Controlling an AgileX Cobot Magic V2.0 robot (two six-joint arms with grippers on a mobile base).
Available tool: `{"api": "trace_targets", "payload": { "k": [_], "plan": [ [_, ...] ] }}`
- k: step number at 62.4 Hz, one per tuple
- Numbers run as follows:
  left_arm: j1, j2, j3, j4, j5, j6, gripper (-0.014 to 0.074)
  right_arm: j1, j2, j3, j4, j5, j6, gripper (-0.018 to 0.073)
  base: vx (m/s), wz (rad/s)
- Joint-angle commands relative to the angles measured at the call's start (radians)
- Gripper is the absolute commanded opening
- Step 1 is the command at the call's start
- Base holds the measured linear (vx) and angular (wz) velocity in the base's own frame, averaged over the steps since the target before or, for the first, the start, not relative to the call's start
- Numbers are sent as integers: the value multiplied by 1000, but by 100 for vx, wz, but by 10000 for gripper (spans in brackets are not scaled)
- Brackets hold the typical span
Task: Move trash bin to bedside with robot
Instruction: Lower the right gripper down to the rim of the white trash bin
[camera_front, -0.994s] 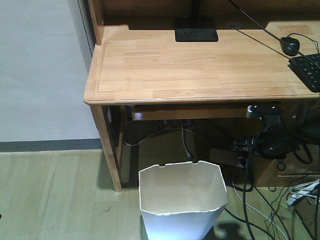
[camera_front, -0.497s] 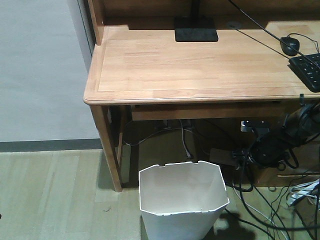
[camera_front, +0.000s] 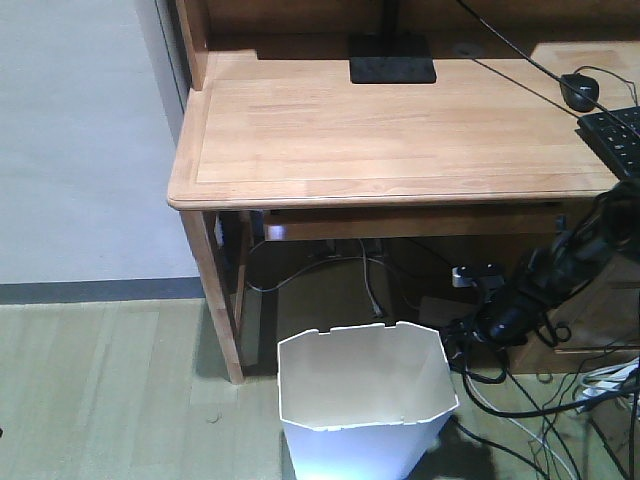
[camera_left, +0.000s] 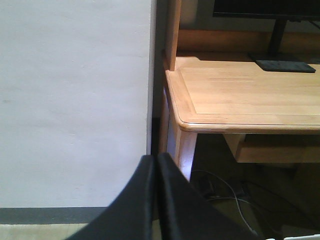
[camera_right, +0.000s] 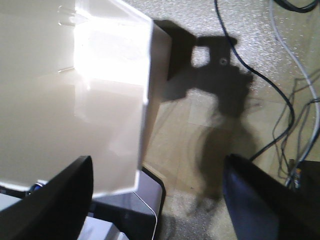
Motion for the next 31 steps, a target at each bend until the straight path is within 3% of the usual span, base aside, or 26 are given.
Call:
{"api": "trace_targets", "payload": {
  "k": [1,31],
  "plan": [
    [0,-14,19,-4,-69,-6,-6,5,0,-68,16,29,-13,532,0,0],
    [0,-14,19,-4,-69,-6,-6,2,253,-355,13,165,-7,532,0,0]
  ]
}}
